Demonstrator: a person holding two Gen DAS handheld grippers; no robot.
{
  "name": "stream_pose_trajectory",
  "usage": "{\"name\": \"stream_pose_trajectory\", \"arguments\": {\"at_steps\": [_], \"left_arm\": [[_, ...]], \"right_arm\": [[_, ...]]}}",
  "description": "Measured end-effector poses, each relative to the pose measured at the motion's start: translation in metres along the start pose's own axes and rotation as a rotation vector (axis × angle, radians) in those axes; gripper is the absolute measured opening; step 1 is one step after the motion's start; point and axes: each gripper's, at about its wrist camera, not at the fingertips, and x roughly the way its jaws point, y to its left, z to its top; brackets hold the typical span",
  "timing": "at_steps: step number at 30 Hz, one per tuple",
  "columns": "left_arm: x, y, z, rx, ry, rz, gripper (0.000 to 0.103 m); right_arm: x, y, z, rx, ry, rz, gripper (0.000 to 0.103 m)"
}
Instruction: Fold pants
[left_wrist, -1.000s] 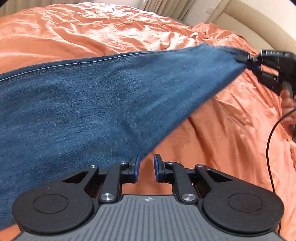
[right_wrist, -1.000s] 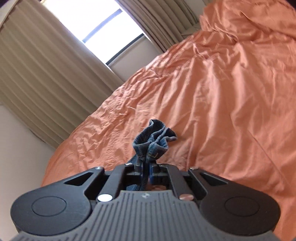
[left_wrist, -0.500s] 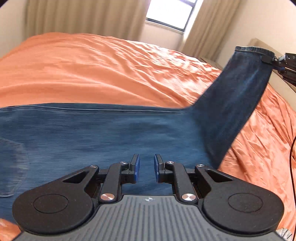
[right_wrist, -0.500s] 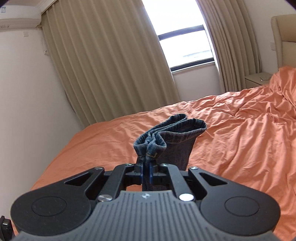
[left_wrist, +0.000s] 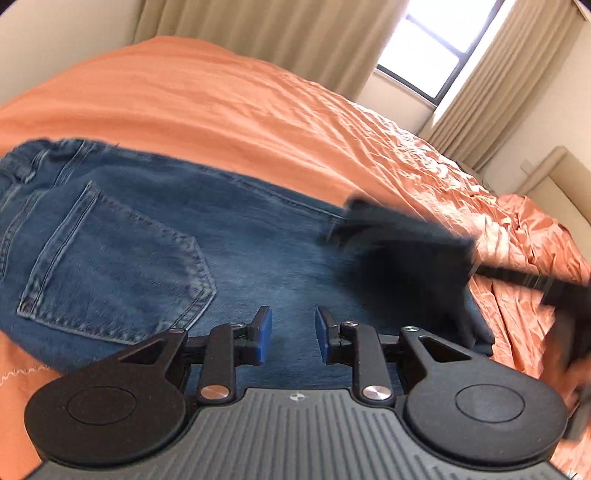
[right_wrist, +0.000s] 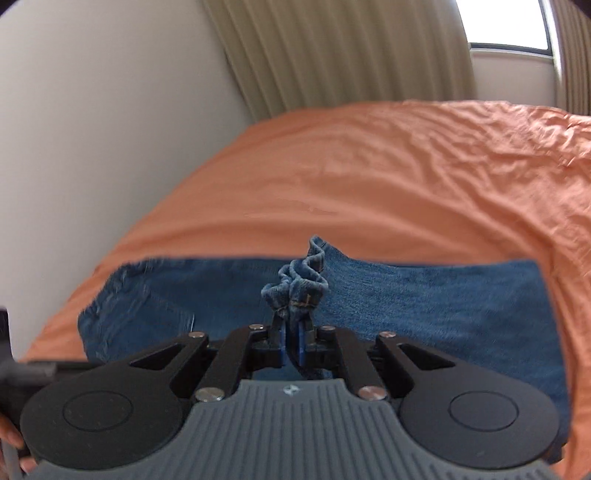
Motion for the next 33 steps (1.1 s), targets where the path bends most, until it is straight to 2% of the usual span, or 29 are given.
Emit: {"name": "stream_pose_trajectory", "arguments": {"at_steps": [1, 5, 8, 10, 11, 13, 16, 20, 22, 25, 27, 28, 29, 30, 33], "left_arm": [[0.0, 0.006, -0.001, -0.024, 0.004, -0.016, 0.031], [0.006, 0.023, -0.004, -0.093, 0.018, -0.074, 0.052], [0.014, 0.025, -0.004, -0.114, 0.036, -0.115, 0.059], [0.021, 0.023, -0.001, -0.124, 0.045, -0.138, 0.062], [0.026, 0.023, 0.001, -0.132, 0.047, -0.148, 0.063], [0.033, 0.023, 0.005, -0.159, 0.049, -0.176, 0.064], [0.049, 0.023, 0.013, -0.219, 0.038, -0.216, 0.068], [0.085, 0.02, 0.028, -0.311, 0.044, -0.264, 0.07], [0.103, 0.019, 0.033, -0.34, 0.032, -0.257, 0.069], [0.132, 0.022, 0.036, -0.38, 0.05, -0.248, 0.056], [0.146, 0.022, 0.035, -0.387, 0.061, -0.258, 0.04], [0.149, 0.021, 0.034, -0.384, 0.057, -0.263, 0.035], [0.152, 0.019, 0.034, -0.376, 0.053, -0.275, 0.026], [0.153, 0.016, 0.034, -0.359, 0.044, -0.282, 0.011], [0.136, -0.007, 0.037, -0.214, -0.057, -0.259, 0.007]], "right_arm": [[0.012, 0.004, -0.013, -0.022, 0.032, -0.013, 0.002], [0.038, 0.0, -0.046, -0.035, 0.106, -0.023, 0.007], [0.048, -0.009, -0.045, -0.029, 0.12, -0.012, 0.012], [0.047, -0.009, -0.041, -0.021, 0.135, 0.02, 0.034], [0.045, -0.008, -0.038, -0.019, 0.136, 0.032, 0.038], [0.036, -0.006, -0.037, -0.02, 0.117, 0.038, 0.051], [0.021, -0.015, -0.028, 0.008, 0.058, 0.041, 0.057], [0.012, -0.039, -0.02, 0.024, -0.022, -0.065, 0.059], [0.006, -0.054, -0.021, 0.041, -0.057, -0.099, 0.059], [-0.006, -0.08, -0.026, 0.079, -0.096, -0.129, 0.059], [-0.014, -0.095, -0.031, 0.086, -0.118, -0.16, 0.059], [-0.02, -0.103, -0.034, 0.085, -0.129, -0.178, 0.059], [-0.026, -0.11, -0.038, 0.085, -0.137, -0.192, 0.059], [-0.032, -0.119, -0.043, 0.087, -0.143, -0.207, 0.059], [-0.042, -0.145, -0.051, 0.101, -0.161, -0.26, 0.058]]}}
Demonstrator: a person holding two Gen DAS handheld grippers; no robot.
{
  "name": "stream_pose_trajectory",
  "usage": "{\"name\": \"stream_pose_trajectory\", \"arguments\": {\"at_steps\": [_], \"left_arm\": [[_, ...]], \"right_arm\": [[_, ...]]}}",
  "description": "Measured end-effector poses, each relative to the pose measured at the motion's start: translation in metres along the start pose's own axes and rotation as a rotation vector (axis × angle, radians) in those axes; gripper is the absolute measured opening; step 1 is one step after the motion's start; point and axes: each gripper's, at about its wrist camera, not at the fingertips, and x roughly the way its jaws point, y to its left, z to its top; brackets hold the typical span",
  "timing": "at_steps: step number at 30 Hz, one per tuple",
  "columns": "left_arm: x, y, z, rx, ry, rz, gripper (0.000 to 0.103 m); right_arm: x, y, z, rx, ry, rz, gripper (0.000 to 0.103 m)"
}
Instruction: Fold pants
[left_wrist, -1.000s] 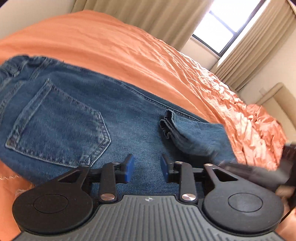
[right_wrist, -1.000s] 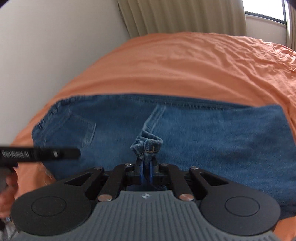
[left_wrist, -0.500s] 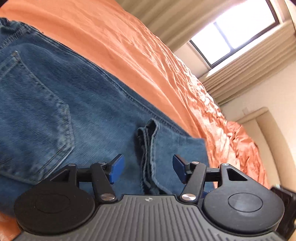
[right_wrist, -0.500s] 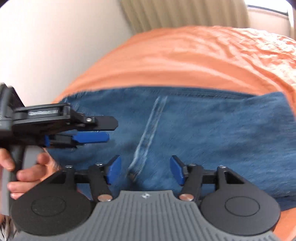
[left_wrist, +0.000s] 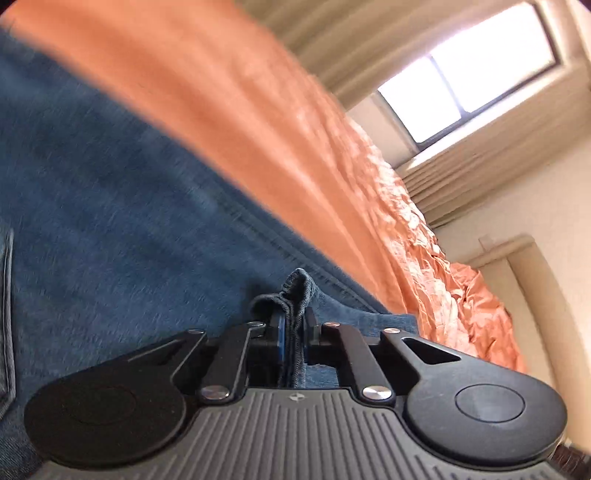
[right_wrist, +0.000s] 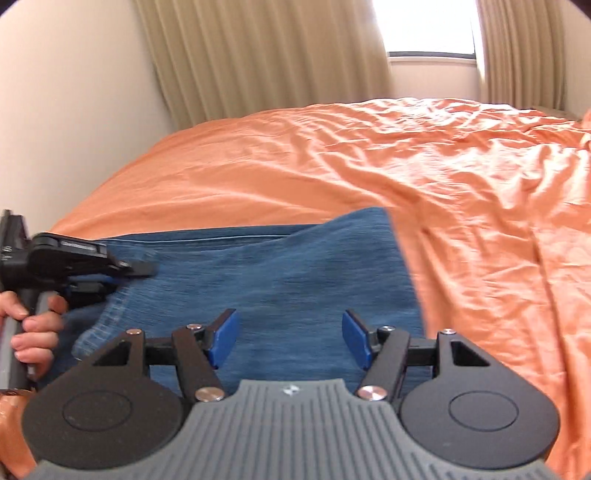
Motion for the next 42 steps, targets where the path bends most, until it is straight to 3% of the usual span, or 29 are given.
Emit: {"name": "stream_pose_trajectory", "arguments": {"at_steps": [4, 5, 7, 10, 14, 21, 28, 32, 33, 35, 38, 42], "left_arm": [[-0.028, -0.068, -0.005, 0.356, -0.125, -0.016, 0.007], [-0.032, -0.085, -0.008, 0.465, -0.145, 0.037, 0.007], [-0.028, -0.096, -0.015, 0.573, -0.159, 0.14, 0.007], [-0.01, -0.079, -0.019, 0.539, -0.116, 0.225, 0.007], [0.014, -0.049, -0.024, 0.472, -0.04, 0.289, 0.007], [0.018, -0.035, -0.022, 0.438, -0.014, 0.296, 0.008], [0.024, -0.031, -0.02, 0.414, -0.004, 0.29, 0.008], [0.018, -0.033, -0.019, 0.394, -0.013, 0.296, 0.022], [0.013, -0.033, -0.018, 0.381, -0.02, 0.296, 0.034], [0.001, -0.035, -0.017, 0.367, -0.03, 0.302, 0.046], [-0.024, -0.041, -0.019, 0.368, -0.043, 0.292, 0.047], [-0.05, -0.058, -0.03, 0.41, -0.016, 0.302, 0.047]], "right_arm": [[-0.012, -0.036, 0.002, 0.023, -0.01, -0.034, 0.058], [-0.01, -0.041, 0.004, 0.014, -0.008, -0.049, 0.058], [-0.005, -0.047, 0.01, -0.014, 0.003, -0.084, 0.041], [0.011, -0.05, 0.021, -0.059, 0.023, -0.101, 0.02], [0.043, -0.045, 0.047, -0.129, 0.029, -0.1, 0.011], [0.117, -0.051, 0.09, -0.077, 0.084, -0.082, 0.0], [0.164, -0.06, 0.08, -0.052, 0.175, -0.118, 0.0], [0.146, -0.051, 0.085, -0.078, 0.162, -0.14, 0.0], [0.133, -0.048, 0.085, -0.083, 0.152, -0.136, 0.0], [0.104, -0.042, 0.079, -0.085, 0.133, -0.119, 0.0], [0.055, -0.036, 0.057, -0.089, 0.085, -0.088, 0.0], [0.005, -0.027, 0.011, -0.125, 0.028, -0.126, 0.001]]}}
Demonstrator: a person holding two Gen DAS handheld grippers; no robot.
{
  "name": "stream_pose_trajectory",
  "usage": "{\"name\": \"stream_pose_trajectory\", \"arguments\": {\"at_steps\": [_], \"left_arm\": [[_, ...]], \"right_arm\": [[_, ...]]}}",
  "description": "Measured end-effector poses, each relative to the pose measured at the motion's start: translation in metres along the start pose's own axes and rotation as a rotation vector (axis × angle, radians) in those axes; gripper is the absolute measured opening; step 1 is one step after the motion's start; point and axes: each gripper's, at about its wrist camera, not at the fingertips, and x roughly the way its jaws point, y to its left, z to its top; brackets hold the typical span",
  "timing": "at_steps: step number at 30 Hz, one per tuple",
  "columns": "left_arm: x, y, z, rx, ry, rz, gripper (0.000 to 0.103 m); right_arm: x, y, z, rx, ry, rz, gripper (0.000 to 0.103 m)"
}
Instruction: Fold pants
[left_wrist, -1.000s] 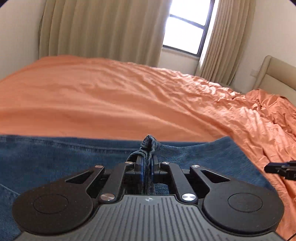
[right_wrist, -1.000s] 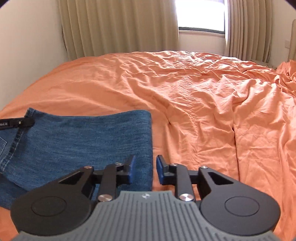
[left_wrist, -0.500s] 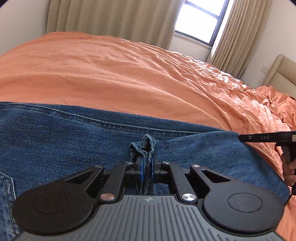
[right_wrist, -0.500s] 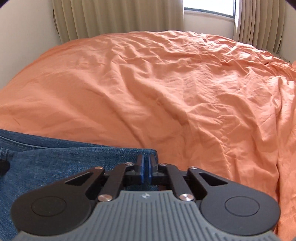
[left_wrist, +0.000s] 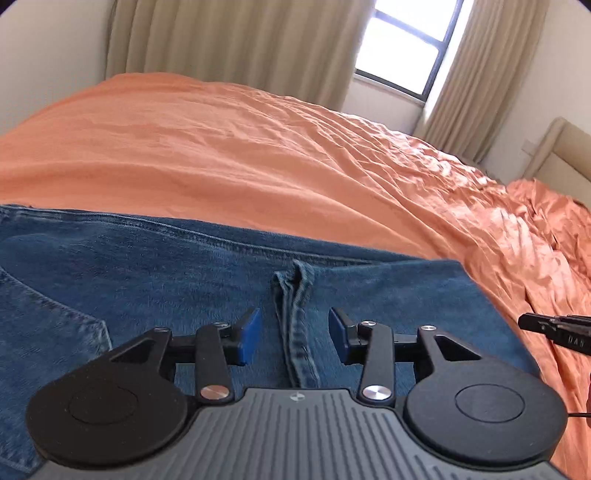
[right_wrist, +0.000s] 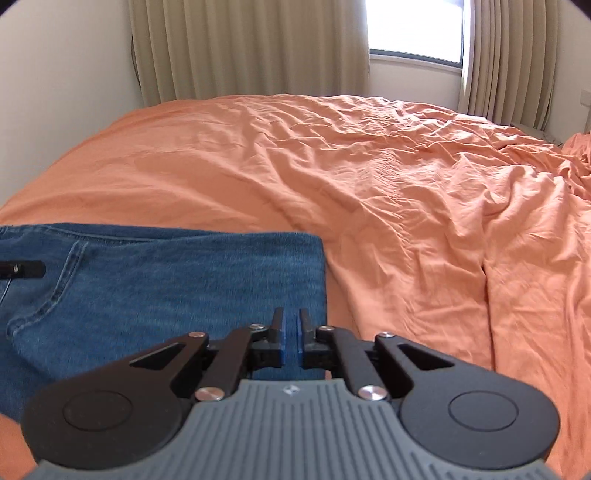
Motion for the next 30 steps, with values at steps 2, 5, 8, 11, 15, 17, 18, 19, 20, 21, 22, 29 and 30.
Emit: {"name": "stream_pose_trajectory", "arguments": {"at_steps": [2, 5, 8, 11, 15, 17, 18, 19, 20, 21, 22, 29, 30], "left_arm": [[-0.012, -0.007, -0.006, 0.006, 0.014, 0.0, 0.047], [-0.02, -0.014, -0.022, 0.011, 0.045, 0.006, 0.047], [-0.006, -0.019, -0.033, 0.029, 0.124, 0.049, 0.046], [0.006, -0.016, -0.042, 0.012, 0.169, 0.066, 0.047], [0.014, -0.018, -0.046, 0.021, 0.18, 0.087, 0.048], [0.013, -0.02, -0.048, 0.025, 0.171, 0.098, 0.048], [0.011, -0.02, -0.049, 0.018, 0.161, 0.096, 0.048], [0.008, -0.019, -0.05, 0.008, 0.147, 0.089, 0.049], [0.003, -0.016, -0.051, -0.006, 0.131, 0.082, 0.053], [-0.003, -0.013, -0.051, -0.02, 0.113, 0.085, 0.062], [-0.008, -0.011, -0.051, -0.034, 0.095, 0.092, 0.066], [-0.067, 0.014, -0.034, -0.105, -0.011, 0.199, 0.068], [-0.078, 0.022, -0.033, -0.133, -0.036, 0.202, 0.07]], "right_arm": [[-0.012, 0.003, -0.019, 0.017, -0.017, -0.015, 0.001], [-0.014, 0.005, -0.041, 0.032, -0.029, -0.031, 0.002], [-0.005, 0.006, -0.051, 0.031, -0.015, -0.03, 0.002], [0.008, 0.004, -0.06, 0.045, 0.008, -0.013, 0.001], [0.015, 0.009, -0.067, 0.01, 0.0, -0.023, 0.001], [0.015, 0.013, -0.067, -0.022, -0.001, -0.04, 0.001], [0.015, 0.014, -0.068, -0.03, -0.004, -0.044, 0.001], [0.015, 0.015, -0.068, -0.034, -0.007, -0.048, 0.001], [0.015, 0.016, -0.068, -0.04, -0.008, -0.054, 0.001], [0.016, 0.017, -0.067, -0.047, -0.008, -0.062, 0.001], [0.016, 0.019, -0.067, -0.057, -0.006, -0.071, 0.001], [-0.021, 0.046, -0.032, -0.169, -0.061, -0.018, 0.016], [-0.028, 0.053, -0.025, -0.18, -0.078, 0.01, 0.027]]}}
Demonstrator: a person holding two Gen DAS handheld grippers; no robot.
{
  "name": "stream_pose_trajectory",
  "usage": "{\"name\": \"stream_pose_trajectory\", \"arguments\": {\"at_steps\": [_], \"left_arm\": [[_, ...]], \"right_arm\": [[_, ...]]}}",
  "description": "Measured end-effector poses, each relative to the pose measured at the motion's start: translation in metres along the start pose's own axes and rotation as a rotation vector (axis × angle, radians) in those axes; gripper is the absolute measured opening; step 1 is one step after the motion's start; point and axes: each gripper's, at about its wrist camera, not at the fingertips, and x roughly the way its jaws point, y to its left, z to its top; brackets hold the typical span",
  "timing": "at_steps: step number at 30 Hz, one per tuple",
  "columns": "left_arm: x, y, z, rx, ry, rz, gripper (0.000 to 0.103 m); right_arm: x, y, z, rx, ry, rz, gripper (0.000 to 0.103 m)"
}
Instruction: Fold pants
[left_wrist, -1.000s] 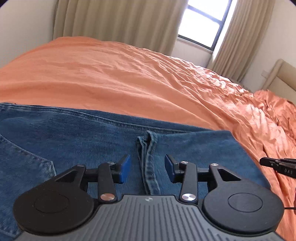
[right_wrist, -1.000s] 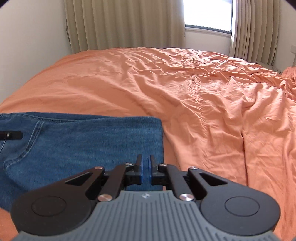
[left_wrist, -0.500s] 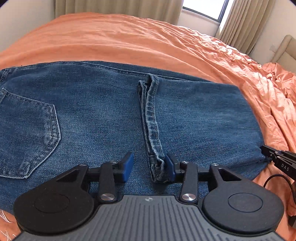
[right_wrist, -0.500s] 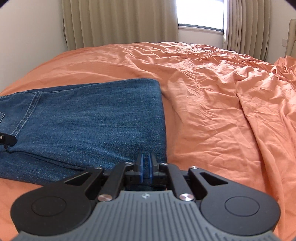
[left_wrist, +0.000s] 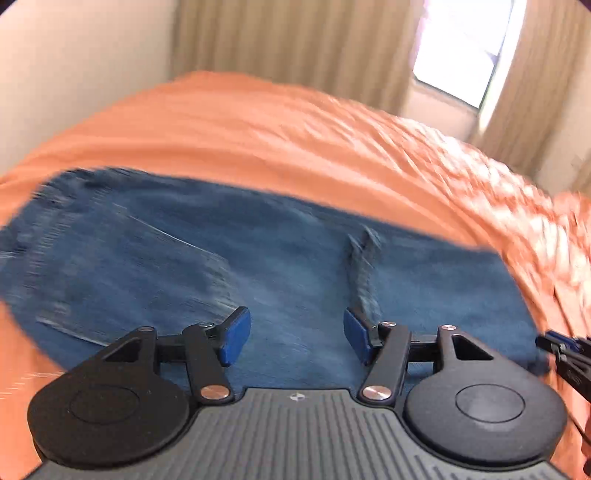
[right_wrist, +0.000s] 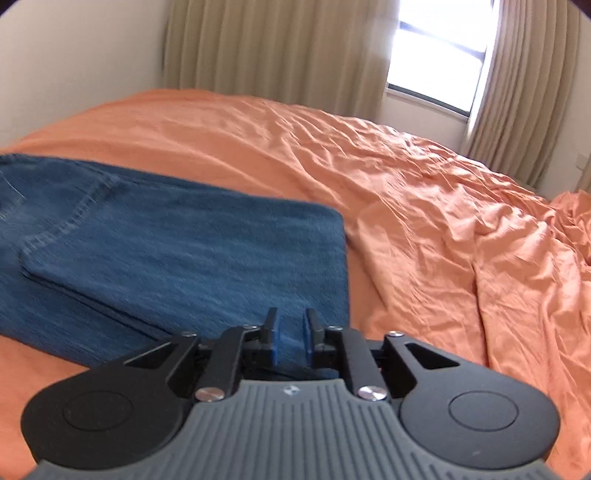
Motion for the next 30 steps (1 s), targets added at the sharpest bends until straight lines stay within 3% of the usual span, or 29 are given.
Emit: {"name": "stream_pose_trajectory", "arguments": {"at_steps": [3, 6, 8, 11, 16, 20, 22, 25, 30], "left_arm": [[-0.023, 0.038, 0.005, -0.15, -0.054, -0.026, 0.078], [-0.037, 0.084, -0.005, -0.388, -0.123, -0.088, 0.082], [-0.042, 0.113, -0.013, -0.529, -0.167, -0.08, 0.082], [-0.049, 0.15, -0.025, -0.713, -0.225, -0.073, 0.083], [-0.039, 0.191, -0.042, -0.902, -0.263, -0.113, 0.089], [-0.027, 0.229, -0.06, -1.095, -0.291, -0.056, 0.089], [-0.021, 0.243, -0.062, -1.13, -0.319, -0.034, 0.089], [0.0, 0.258, -0.049, -1.066, -0.301, -0.031, 0.089], [0.031, 0.274, -0.034, -1.01, -0.294, -0.035, 0.087]], "right_arm": [[-0.011, 0.028, 0.025, -0.075, -0.02, 0.072, 0.029], [-0.011, 0.057, 0.045, -0.125, -0.015, 0.148, 0.033], [-0.007, 0.076, 0.054, -0.162, -0.004, 0.186, 0.038], [0.005, 0.104, 0.061, -0.249, 0.007, 0.2, 0.036], [0.026, 0.135, 0.065, -0.36, 0.018, 0.234, 0.035], [0.05, 0.143, 0.071, -0.362, 0.07, 0.272, 0.033], [0.062, 0.145, 0.075, -0.351, 0.104, 0.29, 0.022], [0.084, 0.147, 0.082, -0.311, 0.146, 0.322, 0.006], [0.119, 0.15, 0.095, -0.264, 0.154, 0.32, 0.005]]}}
